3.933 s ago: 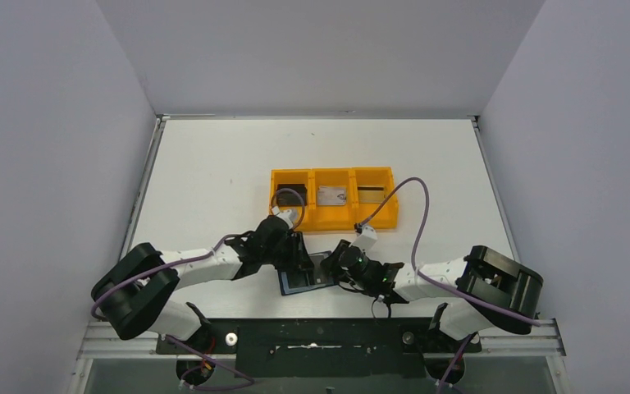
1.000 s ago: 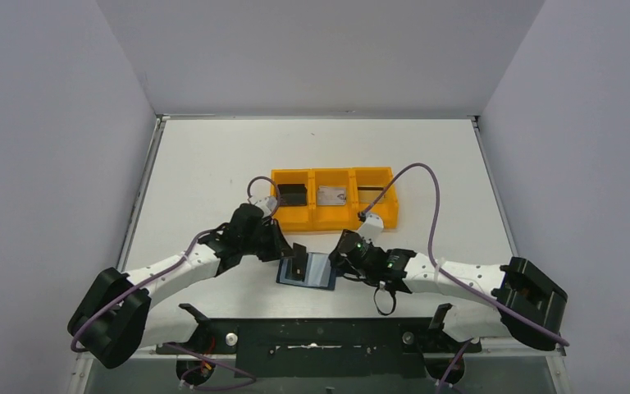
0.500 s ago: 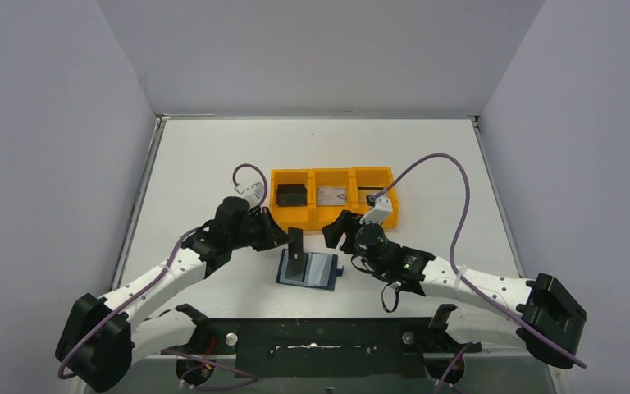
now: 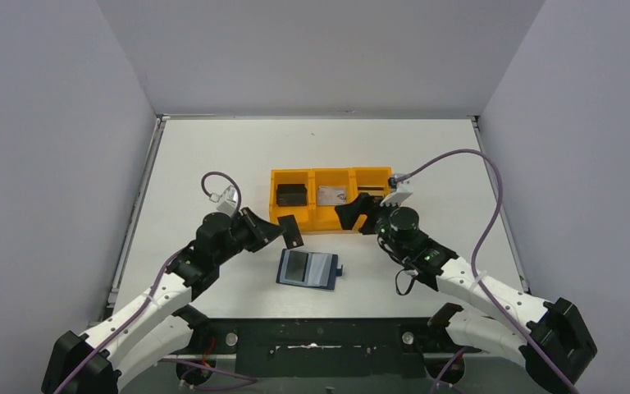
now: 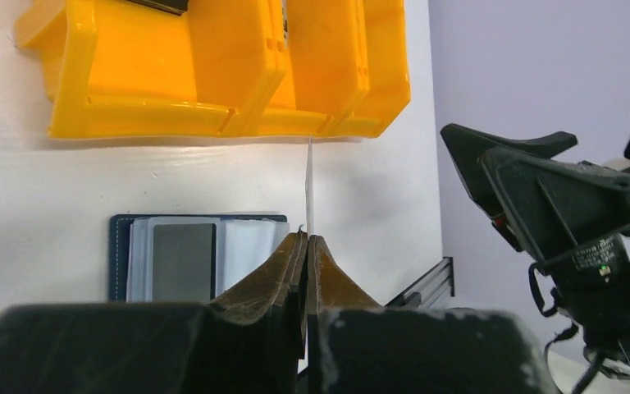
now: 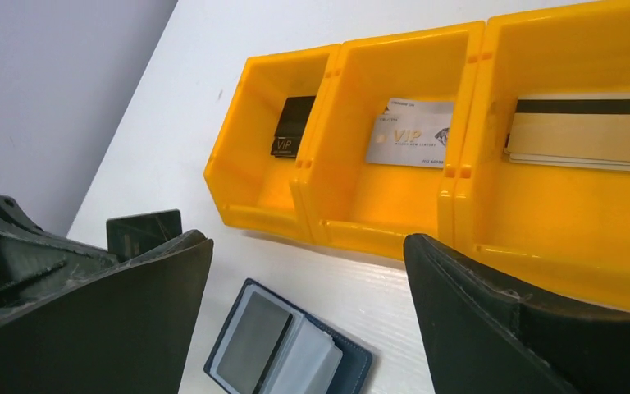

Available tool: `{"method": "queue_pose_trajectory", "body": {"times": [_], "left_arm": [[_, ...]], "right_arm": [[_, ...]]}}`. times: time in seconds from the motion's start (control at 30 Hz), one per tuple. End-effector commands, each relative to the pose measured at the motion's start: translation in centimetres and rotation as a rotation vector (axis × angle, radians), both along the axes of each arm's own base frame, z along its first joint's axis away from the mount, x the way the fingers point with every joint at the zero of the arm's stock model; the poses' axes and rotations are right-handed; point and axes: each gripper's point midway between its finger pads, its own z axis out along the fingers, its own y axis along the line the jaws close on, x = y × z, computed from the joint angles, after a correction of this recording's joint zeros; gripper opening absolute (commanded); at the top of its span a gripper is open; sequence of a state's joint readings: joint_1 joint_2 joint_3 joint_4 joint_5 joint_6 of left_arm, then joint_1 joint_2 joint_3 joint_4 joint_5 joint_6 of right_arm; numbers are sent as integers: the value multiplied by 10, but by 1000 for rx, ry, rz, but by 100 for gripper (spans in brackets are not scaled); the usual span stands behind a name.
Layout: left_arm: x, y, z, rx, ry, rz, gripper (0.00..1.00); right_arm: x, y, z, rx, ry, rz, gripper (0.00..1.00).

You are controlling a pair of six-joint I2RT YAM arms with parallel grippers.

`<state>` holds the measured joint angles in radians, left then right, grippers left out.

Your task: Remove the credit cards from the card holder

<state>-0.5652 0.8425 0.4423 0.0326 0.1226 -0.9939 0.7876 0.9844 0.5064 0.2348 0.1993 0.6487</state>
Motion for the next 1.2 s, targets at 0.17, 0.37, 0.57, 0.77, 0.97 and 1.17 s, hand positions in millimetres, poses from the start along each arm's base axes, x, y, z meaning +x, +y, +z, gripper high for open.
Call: {"method": "queue_pose_trajectory", "body": {"times": [0.17, 0.37, 0.57, 0.77, 0.97, 1.17], "left_arm": [[6, -23, 58, -254, -146, -64, 0], [5, -36, 72, -271, -191, -158, 0], [14, -15, 71, -306, -206, -231, 0], [5, -8, 74, -330, -229, -386, 0], [-4, -9, 81, -324, -285, -457, 0], [-1, -3, 72, -324, -271, -439, 0]], "right_arm": [[-8, 16, 53, 420, -2, 379, 84], [-9, 43, 45, 426, 108, 530, 83], [-15, 77, 28, 363, 196, 615, 73], [-9, 101, 32, 399, 209, 639, 65], [-6, 122, 39, 415, 222, 679, 56], [-6, 126, 39, 404, 233, 705, 41]]}}
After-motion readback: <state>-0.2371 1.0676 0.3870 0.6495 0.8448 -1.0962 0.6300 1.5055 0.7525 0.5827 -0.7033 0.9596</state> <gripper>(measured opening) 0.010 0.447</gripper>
